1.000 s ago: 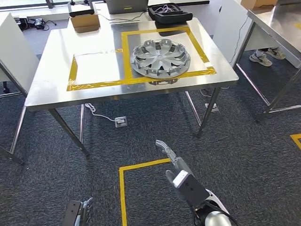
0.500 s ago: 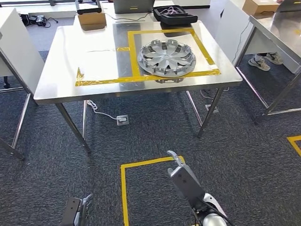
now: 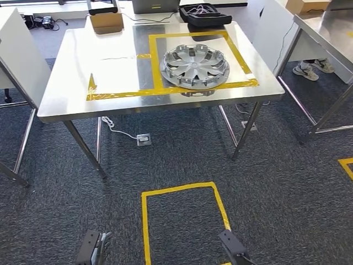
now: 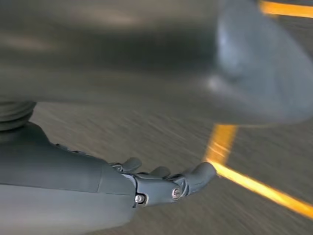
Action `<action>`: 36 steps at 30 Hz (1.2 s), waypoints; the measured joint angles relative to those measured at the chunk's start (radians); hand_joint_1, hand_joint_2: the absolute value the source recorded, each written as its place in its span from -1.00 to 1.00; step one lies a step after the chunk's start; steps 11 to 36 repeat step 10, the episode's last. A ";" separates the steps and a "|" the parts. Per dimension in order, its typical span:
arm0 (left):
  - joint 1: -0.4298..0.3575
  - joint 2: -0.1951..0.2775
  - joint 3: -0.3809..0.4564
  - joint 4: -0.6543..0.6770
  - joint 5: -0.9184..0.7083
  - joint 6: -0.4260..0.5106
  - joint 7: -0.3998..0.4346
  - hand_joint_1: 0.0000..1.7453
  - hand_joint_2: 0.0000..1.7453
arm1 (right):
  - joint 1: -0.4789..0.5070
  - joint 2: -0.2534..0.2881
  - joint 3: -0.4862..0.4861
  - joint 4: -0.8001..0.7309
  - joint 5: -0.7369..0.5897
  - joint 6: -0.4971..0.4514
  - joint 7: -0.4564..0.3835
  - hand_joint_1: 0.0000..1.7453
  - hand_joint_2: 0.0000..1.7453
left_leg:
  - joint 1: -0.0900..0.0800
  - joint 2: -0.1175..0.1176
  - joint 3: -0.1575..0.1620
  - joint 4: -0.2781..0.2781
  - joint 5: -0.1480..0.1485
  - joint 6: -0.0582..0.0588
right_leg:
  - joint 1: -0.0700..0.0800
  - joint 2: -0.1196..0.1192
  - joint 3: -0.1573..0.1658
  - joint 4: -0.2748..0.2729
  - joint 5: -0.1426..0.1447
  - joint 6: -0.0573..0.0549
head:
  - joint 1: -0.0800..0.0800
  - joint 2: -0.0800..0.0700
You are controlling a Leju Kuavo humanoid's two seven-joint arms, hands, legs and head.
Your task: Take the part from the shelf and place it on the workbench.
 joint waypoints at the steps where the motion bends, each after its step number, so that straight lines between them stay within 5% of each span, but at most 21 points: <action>1: -0.001 -0.001 0.000 0.003 -0.003 0.000 0.007 -1.00 -1.00 | -0.001 0.003 -0.008 0.039 -0.004 0.018 0.021 -1.00 -1.00 | 0.000 0.000 0.000 0.000 0.000 0.000 | 0.000 0.000 0.000 0.000 0.000 0.000 | 0.000 0.000; 10: -0.004 -0.003 0.000 0.016 -0.010 -0.001 0.035 -1.00 -1.00 | -0.012 0.019 -0.044 0.182 -0.027 0.073 0.086 -1.00 -1.00 | 0.000 0.001 -0.001 -0.001 0.001 -0.002 | 0.000 0.001 -0.002 0.003 -0.001 -0.002 | 0.000 0.000; 36: -0.004 -0.003 0.000 0.016 -0.010 -0.001 0.035 -1.00 -1.00 | -0.012 0.019 -0.044 0.182 -0.027 0.073 0.086 -1.00 -1.00 | 0.000 0.001 -0.001 -0.001 0.001 -0.002 | 0.000 0.001 -0.002 0.003 -0.001 -0.002 | 0.000 0.000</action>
